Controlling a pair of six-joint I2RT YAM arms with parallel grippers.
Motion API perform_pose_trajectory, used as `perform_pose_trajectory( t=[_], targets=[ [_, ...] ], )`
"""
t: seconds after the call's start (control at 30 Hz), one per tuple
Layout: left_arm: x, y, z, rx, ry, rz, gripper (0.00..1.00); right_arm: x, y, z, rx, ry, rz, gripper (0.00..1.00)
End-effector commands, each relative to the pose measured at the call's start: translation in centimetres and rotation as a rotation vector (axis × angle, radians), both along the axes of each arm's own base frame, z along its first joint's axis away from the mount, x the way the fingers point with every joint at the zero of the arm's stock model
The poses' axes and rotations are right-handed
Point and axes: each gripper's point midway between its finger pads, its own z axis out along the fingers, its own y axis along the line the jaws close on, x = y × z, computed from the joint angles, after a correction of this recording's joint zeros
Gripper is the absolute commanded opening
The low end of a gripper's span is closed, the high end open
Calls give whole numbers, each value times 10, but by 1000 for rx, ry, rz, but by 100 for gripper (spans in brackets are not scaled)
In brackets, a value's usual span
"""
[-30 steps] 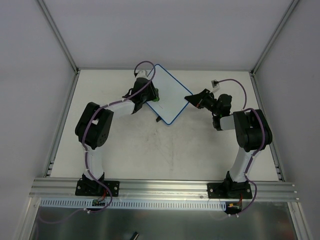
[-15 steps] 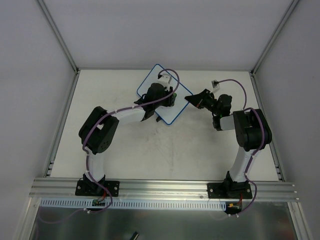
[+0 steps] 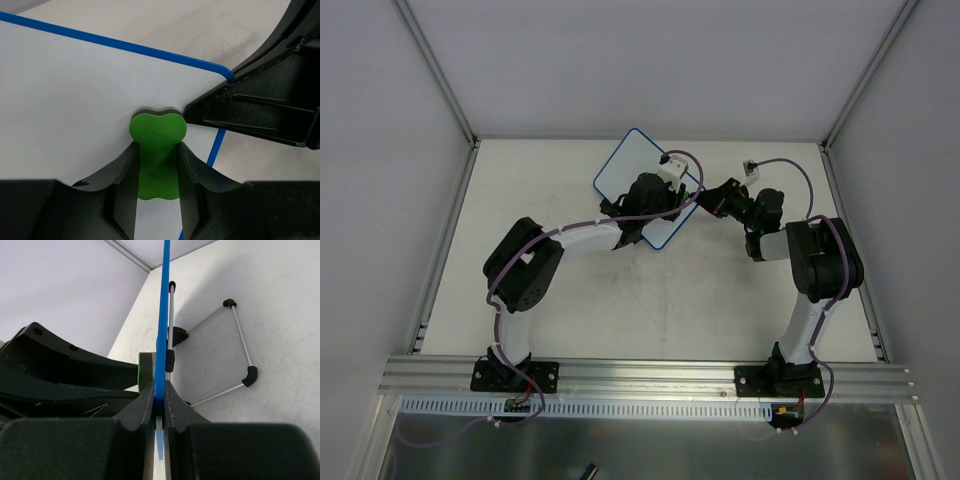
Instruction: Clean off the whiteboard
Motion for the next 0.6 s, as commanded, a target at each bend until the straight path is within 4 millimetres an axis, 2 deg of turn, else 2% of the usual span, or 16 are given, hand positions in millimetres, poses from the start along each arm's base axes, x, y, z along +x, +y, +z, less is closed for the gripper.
perform_pose_trajectory(
  t=[0.0, 0.2, 0.33, 0.4, 0.57],
  targets=[
    [-11, -23, 3, 10, -35, -74, 0, -18, 19, 54, 45, -261, 121, 0],
    [-6, -16, 2, 18, -34, -28, 0, -18, 19, 53, 45, -259, 121, 0],
    [7, 4, -13, 48, 20, 111, 0, -18, 19, 54, 45, -262, 117, 0],
    [7, 14, -24, 41, 79, 168, 0, -18, 19, 54, 44, -263, 117, 0],
    [14, 38, -35, -21, 155, 280, 0, -18, 19, 53, 45, -262, 117, 0]
  ],
)
